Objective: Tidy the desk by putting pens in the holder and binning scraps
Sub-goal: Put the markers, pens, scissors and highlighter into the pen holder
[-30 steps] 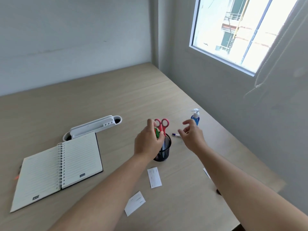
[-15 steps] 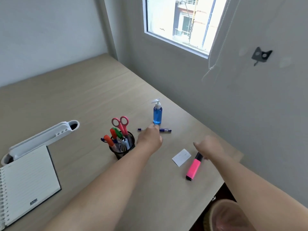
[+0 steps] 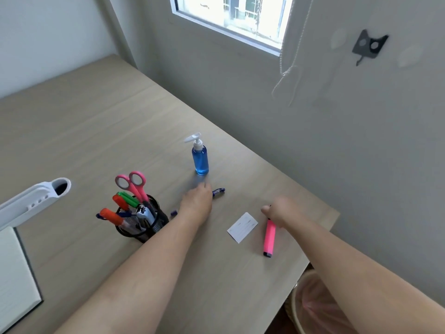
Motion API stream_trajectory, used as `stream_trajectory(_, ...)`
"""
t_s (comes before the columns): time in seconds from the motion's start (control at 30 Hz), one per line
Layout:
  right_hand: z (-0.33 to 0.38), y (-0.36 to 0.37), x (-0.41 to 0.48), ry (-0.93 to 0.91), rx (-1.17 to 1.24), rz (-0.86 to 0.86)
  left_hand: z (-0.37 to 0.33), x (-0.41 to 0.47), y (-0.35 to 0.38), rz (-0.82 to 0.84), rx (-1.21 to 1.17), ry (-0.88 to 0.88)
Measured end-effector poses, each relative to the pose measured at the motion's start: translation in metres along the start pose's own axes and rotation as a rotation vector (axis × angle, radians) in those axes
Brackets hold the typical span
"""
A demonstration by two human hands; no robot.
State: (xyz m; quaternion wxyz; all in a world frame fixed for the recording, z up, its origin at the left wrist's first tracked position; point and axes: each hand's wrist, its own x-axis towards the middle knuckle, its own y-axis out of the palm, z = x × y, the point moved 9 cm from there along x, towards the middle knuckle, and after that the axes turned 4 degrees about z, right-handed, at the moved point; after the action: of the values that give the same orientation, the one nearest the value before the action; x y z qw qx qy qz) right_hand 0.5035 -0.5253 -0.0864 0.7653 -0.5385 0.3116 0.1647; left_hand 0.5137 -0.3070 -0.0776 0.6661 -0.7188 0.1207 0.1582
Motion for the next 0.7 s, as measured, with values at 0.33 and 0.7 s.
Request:
stream_trajectory(0.33,0.088,-0.081,-0.060,-0.269,0.377,-0.174,0.006,-0.064,-0.098,-0.219,-0.733,0.076)
stream_trajectory(0.7,0.254,-0.043,-0.156,-0.734,0.258,-0.235,0.174,-0.175,-0.153,-0.563,-1.026,-0.142)
